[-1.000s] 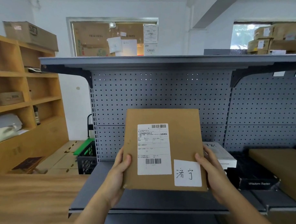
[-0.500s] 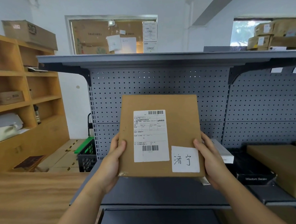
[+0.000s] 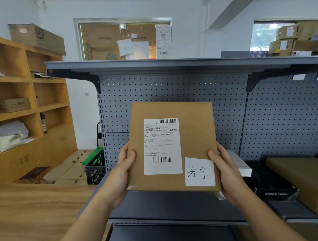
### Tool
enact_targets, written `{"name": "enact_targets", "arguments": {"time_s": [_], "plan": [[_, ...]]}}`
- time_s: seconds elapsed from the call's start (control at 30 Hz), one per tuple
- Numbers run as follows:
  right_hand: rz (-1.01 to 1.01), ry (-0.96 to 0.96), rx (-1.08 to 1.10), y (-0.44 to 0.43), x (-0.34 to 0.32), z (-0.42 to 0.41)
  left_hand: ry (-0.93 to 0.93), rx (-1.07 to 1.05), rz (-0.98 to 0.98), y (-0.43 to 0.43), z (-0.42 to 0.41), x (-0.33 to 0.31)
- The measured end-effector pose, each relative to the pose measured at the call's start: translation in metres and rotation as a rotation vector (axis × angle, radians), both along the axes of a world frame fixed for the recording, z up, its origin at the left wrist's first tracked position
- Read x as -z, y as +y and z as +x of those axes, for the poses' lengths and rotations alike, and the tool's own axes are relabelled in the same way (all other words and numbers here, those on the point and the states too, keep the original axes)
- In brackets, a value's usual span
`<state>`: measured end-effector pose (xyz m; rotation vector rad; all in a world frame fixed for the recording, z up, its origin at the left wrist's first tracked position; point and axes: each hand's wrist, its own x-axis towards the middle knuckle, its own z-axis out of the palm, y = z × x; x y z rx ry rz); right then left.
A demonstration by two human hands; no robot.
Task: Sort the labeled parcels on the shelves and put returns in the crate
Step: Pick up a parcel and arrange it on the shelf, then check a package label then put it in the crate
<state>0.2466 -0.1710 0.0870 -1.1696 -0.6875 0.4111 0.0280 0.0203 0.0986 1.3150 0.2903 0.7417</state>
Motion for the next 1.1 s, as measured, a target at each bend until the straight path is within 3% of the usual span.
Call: {"name": "enact_targets", "arguments": {"time_s": [0.27, 0.53, 0.63, 0.97, 1.1], "plan": [[-0.068, -0.012, 0.011, 0.005, 0.007, 0.0, 0.039, -0.006, -0.029, 0.002, -0.003, 0.006], [-0.469, 0.177, 0.004, 0.041, 0.045, 0.001, 0.417, -0.162, -0.319, 0.032, 0.011, 0.049], [-0.532, 0.208, -0.003, 0.057, 0.06, 0.004, 0.517, -0.217, -0.376, 0.046, 0.017, 0.07], [-0.566, 0.269, -0.012, 0.091, 0.083, 0.012, 0.633, -0.281, -0.264, 0.083, 0.026, 0.082], [-0.558, 0.225, 0.037, 0.089, 0.082, 0.013, 0.719, -0.344, -0.047, 0.083, 0.028, 0.077]]}}
